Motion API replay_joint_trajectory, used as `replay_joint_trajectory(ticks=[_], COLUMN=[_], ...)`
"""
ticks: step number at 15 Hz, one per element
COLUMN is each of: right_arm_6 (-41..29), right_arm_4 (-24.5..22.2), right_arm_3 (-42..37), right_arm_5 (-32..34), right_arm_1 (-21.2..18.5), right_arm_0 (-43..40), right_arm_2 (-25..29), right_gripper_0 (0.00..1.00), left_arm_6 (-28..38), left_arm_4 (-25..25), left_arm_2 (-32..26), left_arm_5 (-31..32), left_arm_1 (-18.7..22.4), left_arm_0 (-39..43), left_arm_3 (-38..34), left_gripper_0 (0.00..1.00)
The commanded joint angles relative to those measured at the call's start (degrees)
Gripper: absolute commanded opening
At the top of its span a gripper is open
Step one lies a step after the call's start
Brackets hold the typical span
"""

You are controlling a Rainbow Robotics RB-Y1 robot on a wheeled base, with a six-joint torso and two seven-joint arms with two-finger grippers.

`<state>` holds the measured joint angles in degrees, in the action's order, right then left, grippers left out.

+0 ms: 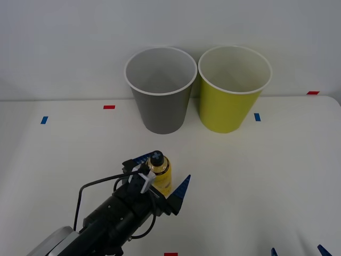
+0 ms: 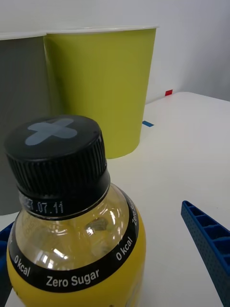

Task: Put cans in the gray bin and PET bottles in the light green bin.

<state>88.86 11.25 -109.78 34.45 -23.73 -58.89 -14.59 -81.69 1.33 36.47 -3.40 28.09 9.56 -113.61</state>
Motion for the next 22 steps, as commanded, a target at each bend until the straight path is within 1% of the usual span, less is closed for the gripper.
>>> replay_joint_trajectory(ticks=[1,2,6,7,8,10,11,12,14,15,16,18,19,21,22], right_arm_6=[0.0,0.0,0.0,0.0,0.0,0.0,0.0,0.0,0.0,0.0,0.0,0.0,0.0,0.0,0.0], right_arm_4=[0.0,0.0,0.0,0.0,0.0,0.0,0.0,0.0,0.0,0.0,0.0,0.0,0.0,0.0,0.0], right_arm_3=[0.0,0.0,0.0,0.0,0.0,0.0,0.0,0.0,0.0,0.0,0.0,0.0,0.0,0.0,0.0], right_arm_5=[0.0,0.0,0.0,0.0,0.0,0.0,0.0,0.0,0.0,0.0,0.0,0.0,0.0,0.0,0.0], right_arm_1=[0.0,0.0,0.0,0.0,0.0,0.0,0.0,0.0,0.0,0.0,0.0,0.0,0.0,0.0,0.0], right_arm_0=[0.0,0.0,0.0,0.0,0.0,0.0,0.0,0.0,0.0,0.0,0.0,0.0,0.0,0.0,0.0], right_arm_2=[0.0,0.0,0.0,0.0,0.0,0.0,0.0,0.0,0.0,0.0,0.0,0.0,0.0,0.0,0.0], right_gripper_0=[0.99,0.99,0.99,0.99,0.99,0.99,0.99,0.99,0.99,0.99,0.99,0.98,0.99,0.99,0.99], left_arm_6=[0.0,0.0,0.2,0.2,0.2,0.1,0.1,0.1,0.1,0.1,0.0,0.1,0.2,0.4,0.4], left_arm_4=[0.0,0.0,0.1,0.1,0.1,0.1,0.1,0.1,0.8,2.0,5.0,10.5,12.5,16.9,19.1], left_arm_2=[0.0,0.0,-0.4,-0.8,-1.1,-1.4,-1.8,-2.1,-3.7,-4.4,-5.9,-9.4,-11.5,-16.2,-18.4], left_arm_5=[0.0,0.1,-1.9,-3.3,-6.4,-14.2,-19.3,-22.1,-30.3,-34.4,-39.1,-50.3,-56.2,-64.5,-66.8], left_arm_1=[-0.3,-0.6,-0.8,-0.9,-1.4,-1.5,-1.5,-1.5,-1.9,-2.1,-2.2,-2.6,-2.6,-4.0,-4.7], left_arm_0=[0.0,0.0,-0.2,-0.2,-0.6,-1.0,-1.4,-1.5,-1.8,-2.3,-3.1,-6.0,-7.9,-11.8,-13.9], left_arm_3=[0.1,0.0,0.0,-0.3,-1.6,-5.7,-8.9,-10.9,-16.8,-19.6,-23.1,-29.9,-33.2,-36.4,-36.4], left_gripper_0=[0.05,0.00,0.00,0.00,0.00,0.00,0.00,0.00,0.00,0.00,0.00,0.00,0.00,0.00,0.00])
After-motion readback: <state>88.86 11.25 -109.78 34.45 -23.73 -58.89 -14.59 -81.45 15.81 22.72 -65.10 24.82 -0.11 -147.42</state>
